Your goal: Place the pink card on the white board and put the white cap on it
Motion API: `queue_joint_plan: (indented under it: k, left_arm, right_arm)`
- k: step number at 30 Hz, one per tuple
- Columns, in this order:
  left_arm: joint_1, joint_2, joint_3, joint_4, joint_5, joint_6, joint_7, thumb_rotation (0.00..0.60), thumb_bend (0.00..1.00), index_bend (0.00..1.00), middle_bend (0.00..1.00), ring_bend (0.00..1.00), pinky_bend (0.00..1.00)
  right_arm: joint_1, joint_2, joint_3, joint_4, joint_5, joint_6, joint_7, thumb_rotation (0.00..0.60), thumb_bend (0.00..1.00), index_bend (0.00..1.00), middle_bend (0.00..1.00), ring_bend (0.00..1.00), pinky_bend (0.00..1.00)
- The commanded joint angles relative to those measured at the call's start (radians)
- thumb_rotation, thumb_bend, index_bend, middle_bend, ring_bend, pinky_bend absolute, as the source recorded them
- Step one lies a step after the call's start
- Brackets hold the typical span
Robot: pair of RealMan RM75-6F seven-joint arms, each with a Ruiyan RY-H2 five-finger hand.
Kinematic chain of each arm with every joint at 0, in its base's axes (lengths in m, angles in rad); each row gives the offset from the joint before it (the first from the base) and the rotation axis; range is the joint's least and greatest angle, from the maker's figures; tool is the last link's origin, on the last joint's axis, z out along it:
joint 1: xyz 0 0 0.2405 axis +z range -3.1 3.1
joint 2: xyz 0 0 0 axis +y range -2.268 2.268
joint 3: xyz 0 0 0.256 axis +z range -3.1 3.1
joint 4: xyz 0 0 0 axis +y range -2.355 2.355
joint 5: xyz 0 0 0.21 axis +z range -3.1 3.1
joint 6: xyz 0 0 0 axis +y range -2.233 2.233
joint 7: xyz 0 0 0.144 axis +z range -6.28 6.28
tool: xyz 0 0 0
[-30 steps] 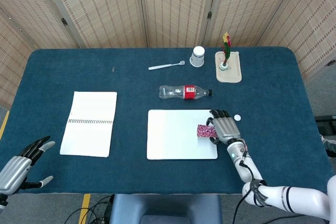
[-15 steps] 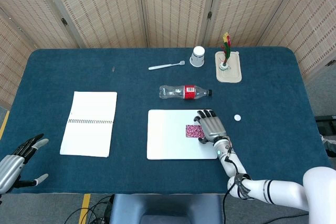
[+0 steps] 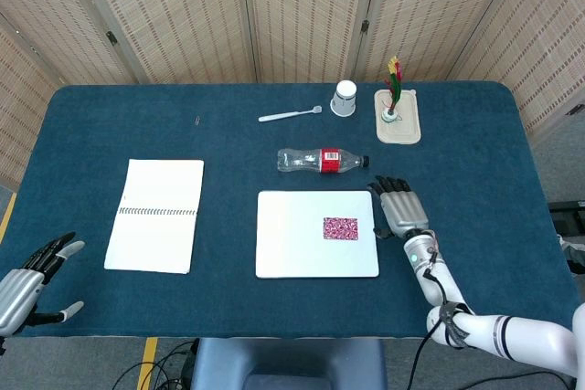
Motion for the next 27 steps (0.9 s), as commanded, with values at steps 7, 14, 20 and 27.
queue_joint_plan:
  k: [7,14,20,27]
  left_arm:
    - [-0.012,-0.021,-0.003,-0.012,0.016,-0.013,0.033,0.6,0.25,0.11,0.02,0.0,0.15]
    - [-0.026,-0.027,-0.002,-0.006,0.027,-0.025,0.024,0.6,0.25,0.11,0.02,0.0,0.15]
    - [-0.031,-0.026,-0.004,-0.004,0.015,-0.037,0.021,0.6,0.25,0.11,0.02,0.0,0.15]
    - [-0.032,-0.026,-0.004,-0.003,0.01,-0.041,0.021,0.6,0.25,0.11,0.02,0.0,0.15]
  right_arm:
    - [-0.014,0.038,0.019,0.186,0.055,-0.145,0.109,0.6,0.19,0.32,0.08,0.0,0.0]
    - [0.017,-0.026,0.004,0.339,0.12,-0.215,0.079,0.6,0.19,0.35,0.08,0.0,0.0]
    - [0.032,-0.071,-0.011,0.417,0.162,-0.262,0.06,0.6,0.19,0.36,0.08,0.0,0.0]
    - [0.043,-0.094,-0.013,0.449,0.164,-0.282,0.056,0.6,0.19,0.36,0.08,0.0,0.0]
